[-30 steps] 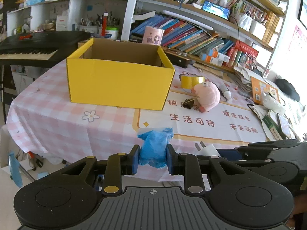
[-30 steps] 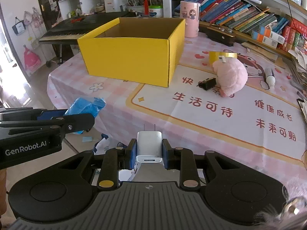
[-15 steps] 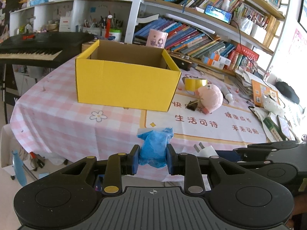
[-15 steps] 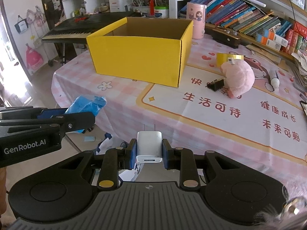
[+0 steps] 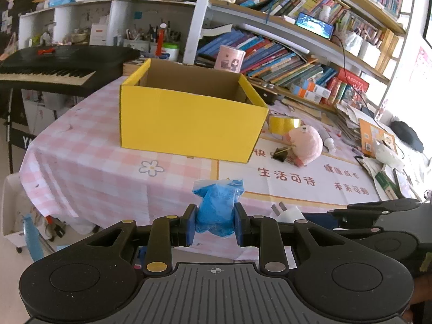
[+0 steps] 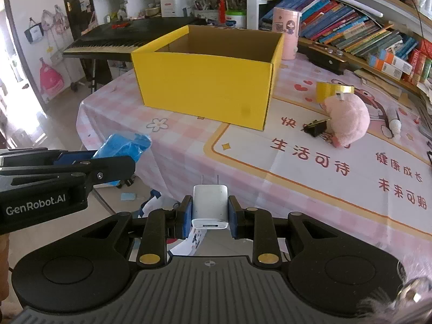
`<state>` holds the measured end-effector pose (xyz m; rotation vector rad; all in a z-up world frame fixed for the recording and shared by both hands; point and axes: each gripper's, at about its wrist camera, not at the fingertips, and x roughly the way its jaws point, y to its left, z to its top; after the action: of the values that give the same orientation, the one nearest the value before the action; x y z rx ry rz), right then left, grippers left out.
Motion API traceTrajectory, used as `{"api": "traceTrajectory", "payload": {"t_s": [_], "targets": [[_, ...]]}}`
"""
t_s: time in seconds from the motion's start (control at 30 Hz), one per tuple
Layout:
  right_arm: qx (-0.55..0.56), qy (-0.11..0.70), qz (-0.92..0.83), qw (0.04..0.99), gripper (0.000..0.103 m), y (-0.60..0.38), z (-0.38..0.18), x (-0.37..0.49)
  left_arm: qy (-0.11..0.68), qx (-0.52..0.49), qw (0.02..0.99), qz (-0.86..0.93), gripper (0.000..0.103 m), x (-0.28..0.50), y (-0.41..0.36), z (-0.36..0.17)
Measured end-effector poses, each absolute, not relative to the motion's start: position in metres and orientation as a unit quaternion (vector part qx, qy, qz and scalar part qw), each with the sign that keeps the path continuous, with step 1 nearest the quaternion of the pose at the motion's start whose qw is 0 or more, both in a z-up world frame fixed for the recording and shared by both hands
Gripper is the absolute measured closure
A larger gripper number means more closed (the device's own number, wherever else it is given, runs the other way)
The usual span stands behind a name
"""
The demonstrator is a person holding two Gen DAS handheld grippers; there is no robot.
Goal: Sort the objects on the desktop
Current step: 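Lift and carry the white charger and blue bag toward the yellow box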
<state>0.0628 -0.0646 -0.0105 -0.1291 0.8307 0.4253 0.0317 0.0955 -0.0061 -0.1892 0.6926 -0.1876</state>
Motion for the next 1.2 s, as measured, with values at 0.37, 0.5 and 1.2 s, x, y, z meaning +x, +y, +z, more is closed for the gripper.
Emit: {"api": "traceTrajectory", "payload": {"t_s": [0.37, 0.5, 1.2], "targets": [[-0.074, 0.397, 0.214, 0.89, 0.078, -0.05, -0.007, 0.073, 0.333, -0.103, 0.934, -0.08, 0.077, 0.038, 0.108, -0.006], [-0.077, 0.383, 0.216, 0.895, 0.078, -0.048, -0.003, 0.078, 0.319, -0.102, 0.939, -0.077, 0.077, 0.042, 0.108, -0.001], [-0.045, 0.299, 0.249, 0.92, 0.078, -0.045, 0.055, 0.182, 0.227, -0.078, 0.969, -0.062, 0.077, 0.136, 0.105, 0.054]]}}
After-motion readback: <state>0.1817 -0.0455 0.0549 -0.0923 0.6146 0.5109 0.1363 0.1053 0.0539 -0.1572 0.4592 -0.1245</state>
